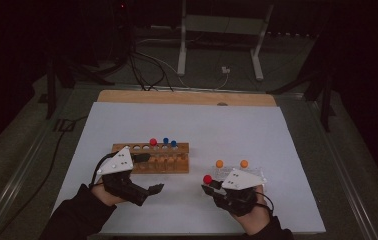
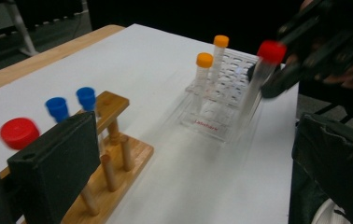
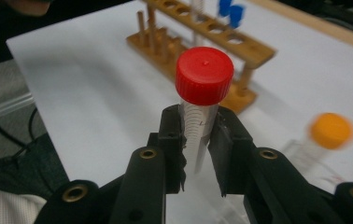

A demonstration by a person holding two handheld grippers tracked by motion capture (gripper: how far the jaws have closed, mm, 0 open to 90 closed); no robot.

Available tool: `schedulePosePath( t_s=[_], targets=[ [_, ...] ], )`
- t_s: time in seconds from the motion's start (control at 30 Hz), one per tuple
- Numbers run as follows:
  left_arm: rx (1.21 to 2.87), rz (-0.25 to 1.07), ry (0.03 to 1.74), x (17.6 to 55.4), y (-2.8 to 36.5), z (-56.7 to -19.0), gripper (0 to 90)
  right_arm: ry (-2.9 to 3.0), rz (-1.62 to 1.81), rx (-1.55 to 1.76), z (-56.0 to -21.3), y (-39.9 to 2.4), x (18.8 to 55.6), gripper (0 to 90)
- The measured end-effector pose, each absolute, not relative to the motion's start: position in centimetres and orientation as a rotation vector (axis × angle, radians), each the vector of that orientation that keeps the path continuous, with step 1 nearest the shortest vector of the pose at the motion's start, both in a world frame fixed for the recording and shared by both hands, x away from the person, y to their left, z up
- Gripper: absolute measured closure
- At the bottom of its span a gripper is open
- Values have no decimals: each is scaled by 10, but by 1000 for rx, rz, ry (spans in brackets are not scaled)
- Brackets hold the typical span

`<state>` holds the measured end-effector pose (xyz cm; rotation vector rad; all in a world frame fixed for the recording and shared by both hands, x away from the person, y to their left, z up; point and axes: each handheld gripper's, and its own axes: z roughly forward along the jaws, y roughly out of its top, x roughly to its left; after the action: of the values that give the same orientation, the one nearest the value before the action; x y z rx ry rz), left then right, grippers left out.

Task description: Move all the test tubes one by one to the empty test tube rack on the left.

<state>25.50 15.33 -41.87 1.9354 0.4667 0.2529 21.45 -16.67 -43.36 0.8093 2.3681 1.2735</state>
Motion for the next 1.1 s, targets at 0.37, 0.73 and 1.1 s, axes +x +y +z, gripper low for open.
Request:
schedulePosePath(
  t_s=[0.37, 0.73, 1.1],
  targets=[
    [1949, 174, 388, 253, 124, -423, 76, 2436, 1245, 754, -446, -142, 217, 749],
    [1959, 127, 313, 252, 95, -427, 319, 2446, 1244, 743, -448, -137, 216, 749],
    [1992, 124, 244, 253, 79, -429, 588, 2447, 1253, 740, -446, -137, 215, 749]
  ],
)
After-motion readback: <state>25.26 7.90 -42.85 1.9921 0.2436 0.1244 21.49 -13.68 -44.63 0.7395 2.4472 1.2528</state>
